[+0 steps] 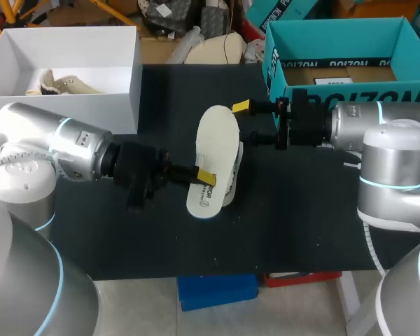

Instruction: Take the shoe out of the shoebox, open the shoe tongue, remove and reinsert the insole, then place the shoe into the shoebox

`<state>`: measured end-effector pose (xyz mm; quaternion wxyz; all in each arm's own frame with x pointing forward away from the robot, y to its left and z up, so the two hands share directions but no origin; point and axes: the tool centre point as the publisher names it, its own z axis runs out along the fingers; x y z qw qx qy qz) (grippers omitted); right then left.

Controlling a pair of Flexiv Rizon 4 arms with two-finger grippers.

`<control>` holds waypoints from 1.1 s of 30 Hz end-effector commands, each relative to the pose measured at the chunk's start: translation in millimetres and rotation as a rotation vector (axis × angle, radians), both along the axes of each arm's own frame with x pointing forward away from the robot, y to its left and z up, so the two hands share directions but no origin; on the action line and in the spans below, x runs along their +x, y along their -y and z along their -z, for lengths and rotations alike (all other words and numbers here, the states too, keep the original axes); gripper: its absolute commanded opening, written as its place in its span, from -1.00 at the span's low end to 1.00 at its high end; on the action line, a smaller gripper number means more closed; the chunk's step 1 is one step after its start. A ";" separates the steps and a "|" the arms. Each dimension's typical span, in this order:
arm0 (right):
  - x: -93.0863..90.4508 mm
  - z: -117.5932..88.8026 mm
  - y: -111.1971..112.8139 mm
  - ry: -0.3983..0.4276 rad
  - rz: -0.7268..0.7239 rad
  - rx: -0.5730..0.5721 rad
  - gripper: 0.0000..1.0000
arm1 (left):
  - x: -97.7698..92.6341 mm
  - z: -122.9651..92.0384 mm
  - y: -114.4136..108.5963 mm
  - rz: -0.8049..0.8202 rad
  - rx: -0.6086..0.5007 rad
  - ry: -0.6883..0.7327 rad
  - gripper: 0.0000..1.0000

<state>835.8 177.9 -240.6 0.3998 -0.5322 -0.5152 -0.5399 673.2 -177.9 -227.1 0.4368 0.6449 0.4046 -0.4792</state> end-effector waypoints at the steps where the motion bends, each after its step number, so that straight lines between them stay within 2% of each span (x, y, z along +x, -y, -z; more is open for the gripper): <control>1: -0.2 0.2 -1.4 0.000 0.003 -0.001 1.00 | -0.9 -1.2 -0.3 -0.005 0.004 0.004 -1.00; 4: -0.2 0.2 -1.4 0.000 0.003 -0.001 1.00 | -0.9 -1.2 -0.3 -0.005 0.004 0.004 -1.00; 6: -0.2 0.2 -1.4 0.000 0.003 -0.001 1.00 | -7.9 -1.2 2.8 -0.006 -0.051 0.026 -1.00; 10: -0.2 0.2 -1.4 0.000 0.003 -0.001 1.00 | -7.0 8.5 2.1 -0.006 -0.144 0.034 -1.00; 17: -0.2 0.2 -1.4 0.000 0.003 -0.001 1.00 | 10.1 22.1 -2.5 -0.033 -0.221 0.030 -1.00; 21: -0.2 0.2 -1.4 0.000 0.003 -0.001 1.00 | 25.7 28.0 -5.3 -0.053 -0.217 0.013 -1.00; 33: -0.2 0.2 -1.4 0.000 0.003 -0.001 1.00 | 51.6 39.7 -7.0 -0.100 -0.215 -0.057 -1.00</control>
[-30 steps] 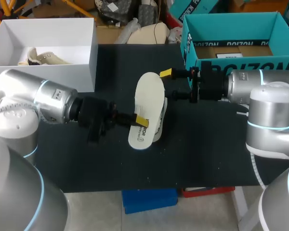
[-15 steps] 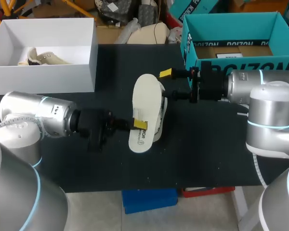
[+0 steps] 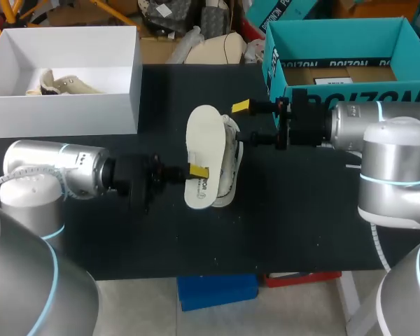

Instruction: Take the shoe out of the shoebox, open the shoe tongue, remove and reinsert the insole, then place the shoe into the shoebox

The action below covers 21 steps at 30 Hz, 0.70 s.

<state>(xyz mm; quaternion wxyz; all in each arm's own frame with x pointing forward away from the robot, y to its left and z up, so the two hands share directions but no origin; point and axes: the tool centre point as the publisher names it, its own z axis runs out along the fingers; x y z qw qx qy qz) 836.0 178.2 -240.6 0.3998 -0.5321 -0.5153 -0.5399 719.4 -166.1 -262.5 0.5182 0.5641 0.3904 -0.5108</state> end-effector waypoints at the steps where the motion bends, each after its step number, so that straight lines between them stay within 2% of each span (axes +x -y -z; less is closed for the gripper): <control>1: -0.4 0.2 -1.2 0.000 0.003 -0.001 1.00 | 6.5 4.8 4.9 -0.007 -0.008 -0.030 -1.00; 19: -0.4 0.2 -1.2 0.000 0.003 -0.001 1.00 | 9.0 2.9 8.0 -0.018 -0.007 -0.053 -1.00; 21: -4.6 2.9 -7.1 -0.008 -0.059 -0.029 1.00 | 9.0 2.9 8.0 -0.018 -0.007 -0.053 -1.00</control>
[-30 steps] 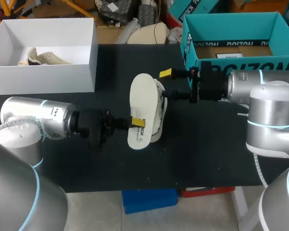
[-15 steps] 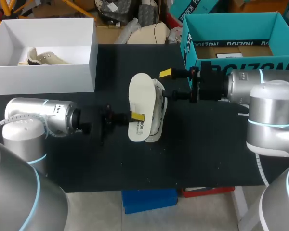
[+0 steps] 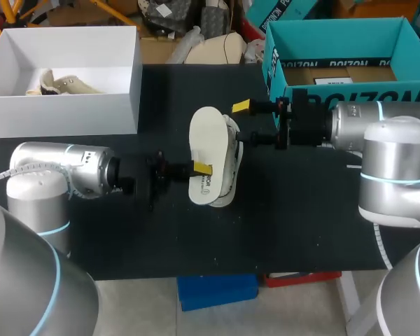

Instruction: Take the shoe out of the shoebox, open the shoe tongue, remove and reinsert the insole, then place the shoe into the shoebox

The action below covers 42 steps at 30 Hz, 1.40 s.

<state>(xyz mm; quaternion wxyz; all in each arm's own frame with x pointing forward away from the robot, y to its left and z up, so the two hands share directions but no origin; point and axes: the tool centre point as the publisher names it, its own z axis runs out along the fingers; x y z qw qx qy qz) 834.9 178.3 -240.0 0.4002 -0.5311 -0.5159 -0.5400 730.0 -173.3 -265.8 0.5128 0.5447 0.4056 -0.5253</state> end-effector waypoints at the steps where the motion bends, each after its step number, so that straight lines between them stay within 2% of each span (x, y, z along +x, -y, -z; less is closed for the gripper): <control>1: -5.7 5.3 -9.9 -0.013 -0.083 -0.044 1.00 | -1.5 -0.4 0.9 -0.006 0.003 0.003 -1.00; 8: -19.2 21.9 -30.9 -0.028 -0.147 -0.039 1.00 | -1.5 -0.4 0.9 -0.006 0.003 0.003 -1.00; 10: -22.9 25.5 -37.1 -0.031 -0.151 -0.041 0.22 | -1.5 -0.4 0.9 -0.006 0.003 0.003 -1.00; 11: -24.4 26.4 -40.2 -0.031 -0.154 -0.037 -0.01 | -1.5 -0.4 0.9 -0.006 0.003 0.003 -1.00; 12: -26.1 28.2 -42.7 -0.031 -0.155 -0.033 -0.08 | -1.5 -0.4 0.9 -0.006 0.003 0.003 -1.00; 17: -30.4 34.7 -54.1 -0.028 -0.159 -0.015 -0.07 | -1.5 -0.4 0.9 -0.006 0.003 0.003 -1.00; 22: -28.2 34.7 -59.1 -0.013 -0.153 -0.015 -0.33 | -1.5 -0.4 0.9 -0.006 0.003 0.003 -1.00; 28: -27.4 32.9 -60.5 -0.006 -0.158 -0.048 -0.40 | -1.5 -0.4 0.9 -0.006 0.003 0.003 -1.00; 30: -27.1 31.3 -58.9 -0.004 -0.153 -0.052 -0.58 | -1.5 -0.4 0.9 -0.006 0.003 0.003 -1.00; 33: -26.5 29.9 -57.4 -0.003 -0.152 -0.062 -0.98 | -1.5 -0.4 0.9 -0.006 0.003 0.003 -1.00; 42: -26.0 28.9 -56.3 -0.012 -0.145 -0.087 -1.00 | -1.5 -0.4 0.9 -0.006 0.003 0.003 -1.00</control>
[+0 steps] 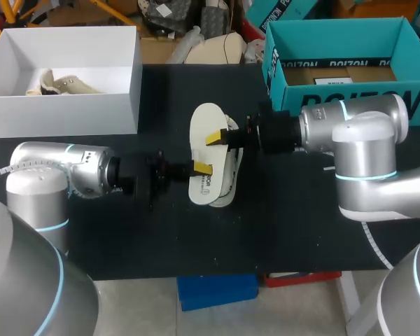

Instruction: Take the shoe out of the shoebox, open the shoe tongue, remove and reinsert the insole, then place the shoe into the shoebox

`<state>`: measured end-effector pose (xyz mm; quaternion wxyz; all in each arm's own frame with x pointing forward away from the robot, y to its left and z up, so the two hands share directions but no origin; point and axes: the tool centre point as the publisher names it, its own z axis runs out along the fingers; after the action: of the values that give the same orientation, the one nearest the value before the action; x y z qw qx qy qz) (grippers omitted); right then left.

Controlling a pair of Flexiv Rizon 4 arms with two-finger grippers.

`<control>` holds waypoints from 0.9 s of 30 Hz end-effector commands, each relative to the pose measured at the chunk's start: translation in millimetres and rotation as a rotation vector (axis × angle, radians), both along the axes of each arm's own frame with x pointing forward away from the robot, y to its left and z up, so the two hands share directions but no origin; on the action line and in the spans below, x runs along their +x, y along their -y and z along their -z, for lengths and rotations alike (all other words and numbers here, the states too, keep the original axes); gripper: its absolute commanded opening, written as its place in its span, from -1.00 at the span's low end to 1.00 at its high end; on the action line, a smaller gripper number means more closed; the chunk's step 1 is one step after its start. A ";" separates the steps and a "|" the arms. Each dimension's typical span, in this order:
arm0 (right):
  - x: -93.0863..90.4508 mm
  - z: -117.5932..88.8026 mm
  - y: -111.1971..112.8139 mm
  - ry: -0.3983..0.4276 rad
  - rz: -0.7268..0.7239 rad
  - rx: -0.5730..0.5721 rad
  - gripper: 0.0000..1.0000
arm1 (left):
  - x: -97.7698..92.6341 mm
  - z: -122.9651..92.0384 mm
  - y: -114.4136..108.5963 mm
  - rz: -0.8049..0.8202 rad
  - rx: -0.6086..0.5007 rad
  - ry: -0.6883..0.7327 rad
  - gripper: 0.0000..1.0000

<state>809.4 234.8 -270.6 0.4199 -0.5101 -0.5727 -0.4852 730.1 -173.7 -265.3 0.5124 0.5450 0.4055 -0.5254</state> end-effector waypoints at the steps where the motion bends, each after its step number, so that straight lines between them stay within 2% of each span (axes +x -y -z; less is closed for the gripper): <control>1: -0.5 -1.6 0.2 -0.001 0.002 -0.007 -1.00 | -1.7 0.1 0.5 -0.007 0.003 0.003 -1.00; 3: -0.5 -1.6 0.2 -0.001 0.002 -0.007 -1.00 | -2.5 -4.4 -0.1 -0.010 0.022 0.028 -1.00; 4: -0.5 -1.6 0.2 -0.001 0.002 -0.007 -1.00 | -2.9 -6.7 -0.7 -0.012 0.039 0.046 0.51; 5: -0.5 -1.6 0.2 -0.001 0.002 -0.007 -1.00 | -3.8 -9.3 -3.2 -0.016 0.044 0.053 1.00; 11: -0.5 -1.6 0.2 -0.001 0.002 -0.007 -1.00 | -6.7 -14.5 -37.0 -0.089 0.165 0.074 1.00; 16: -0.5 -1.6 0.2 -0.001 0.002 -0.007 -1.00 | -8.0 -19.0 -61.4 -0.147 0.340 0.083 1.00; 21: -0.5 -1.6 0.2 -0.001 0.002 -0.007 -1.00 | -3.1 -30.8 -59.3 -0.162 0.456 0.079 1.00; 25: -0.5 -1.6 0.2 -0.001 0.002 -0.007 -1.00 | 1.3 -47.2 -45.9 -0.163 0.630 0.131 1.00; 27: -0.5 -1.6 0.2 -0.001 0.002 -0.007 -1.00 | 2.5 -57.5 -41.9 -0.182 0.680 0.132 1.00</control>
<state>809.0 233.8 -268.9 0.4187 -0.5113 -0.5736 -0.4840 731.4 -123.3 -226.0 0.4561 0.6270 0.5027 -0.3823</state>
